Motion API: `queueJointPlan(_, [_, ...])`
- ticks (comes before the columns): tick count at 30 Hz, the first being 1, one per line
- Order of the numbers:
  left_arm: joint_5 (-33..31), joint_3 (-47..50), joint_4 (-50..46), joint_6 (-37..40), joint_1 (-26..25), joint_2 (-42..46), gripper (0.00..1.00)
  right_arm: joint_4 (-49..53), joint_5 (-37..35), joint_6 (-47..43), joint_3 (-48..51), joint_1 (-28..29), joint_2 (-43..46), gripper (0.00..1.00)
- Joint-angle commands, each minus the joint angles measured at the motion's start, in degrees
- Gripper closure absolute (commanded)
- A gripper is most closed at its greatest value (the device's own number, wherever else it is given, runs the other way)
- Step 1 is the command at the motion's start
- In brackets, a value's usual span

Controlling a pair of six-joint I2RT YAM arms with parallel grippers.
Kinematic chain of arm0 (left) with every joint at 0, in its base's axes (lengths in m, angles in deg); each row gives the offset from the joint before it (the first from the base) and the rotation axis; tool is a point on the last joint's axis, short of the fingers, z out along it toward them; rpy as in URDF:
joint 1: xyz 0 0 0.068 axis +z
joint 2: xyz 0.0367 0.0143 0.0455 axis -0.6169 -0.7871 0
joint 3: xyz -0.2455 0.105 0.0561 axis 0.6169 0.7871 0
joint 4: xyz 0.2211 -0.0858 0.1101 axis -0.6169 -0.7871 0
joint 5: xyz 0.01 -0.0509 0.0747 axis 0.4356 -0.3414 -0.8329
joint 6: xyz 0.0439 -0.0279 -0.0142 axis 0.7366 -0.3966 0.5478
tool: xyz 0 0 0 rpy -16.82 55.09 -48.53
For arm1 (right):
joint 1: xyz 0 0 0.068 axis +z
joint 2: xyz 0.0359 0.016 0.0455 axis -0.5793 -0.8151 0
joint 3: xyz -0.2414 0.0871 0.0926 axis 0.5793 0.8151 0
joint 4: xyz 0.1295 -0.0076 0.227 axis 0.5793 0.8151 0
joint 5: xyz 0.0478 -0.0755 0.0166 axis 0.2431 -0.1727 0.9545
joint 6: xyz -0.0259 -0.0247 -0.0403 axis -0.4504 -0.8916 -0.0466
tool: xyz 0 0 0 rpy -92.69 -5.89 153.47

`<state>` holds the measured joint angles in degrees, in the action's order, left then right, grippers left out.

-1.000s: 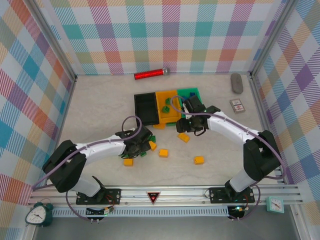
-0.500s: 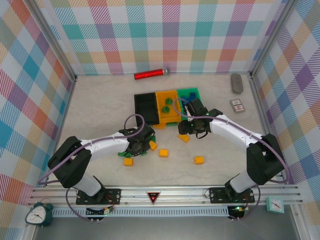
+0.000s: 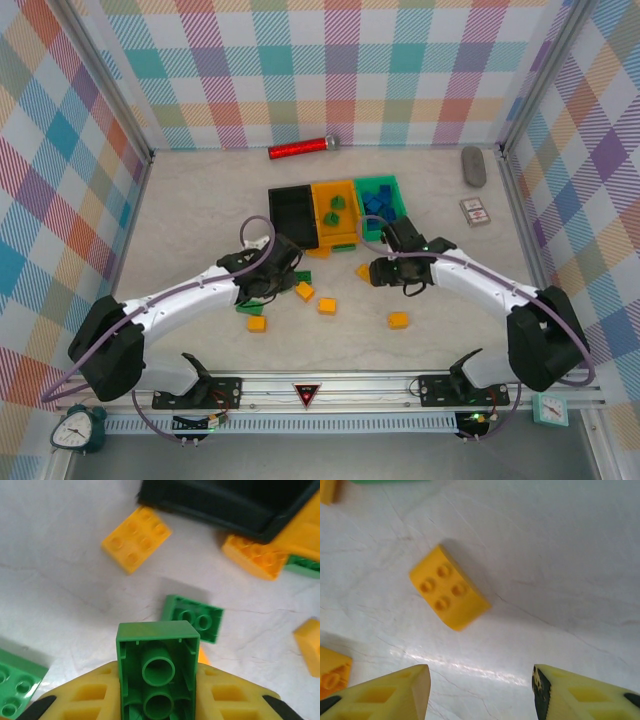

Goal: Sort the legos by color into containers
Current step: Place the lego in the container.

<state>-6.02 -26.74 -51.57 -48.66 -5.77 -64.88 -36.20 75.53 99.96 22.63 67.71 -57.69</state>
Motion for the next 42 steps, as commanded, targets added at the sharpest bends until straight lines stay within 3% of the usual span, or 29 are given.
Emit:
queueJointPlan(1, [-2.32, -5.23, -0.64, 5.51, -0.60, -0.55, 0.73, -0.48, -2.42, 2.24, 3.72, 0.22, 4.14, 0.44])
queueJointPlan(18, [3.13, -37.33, -2.79, 18.37, -0.10, -27.68, 0.72, -4.87, -2.89, 4.23, 16.18, -0.14, 17.08, 0.41])
queueJointPlan(28, [9.88, -53.10, -3.70, 20.93, 5.27, -42.78, 0.69, -6.41, -1.61, 3.66, 17.29, -0.14, 18.39, 0.41])
queueJointPlan(38, [15.16, -59.62, -1.56, 21.03, 6.72, -47.99, 0.63, -7.28, -1.75, 3.40, 17.70, -0.15, 18.30, 0.41])
queueJointPlan(42, [15.25, -59.48, -1.32, 21.15, 6.77, -48.01, 0.54, -7.39, -1.77, 3.40, 17.68, -0.15, 18.13, 0.41])
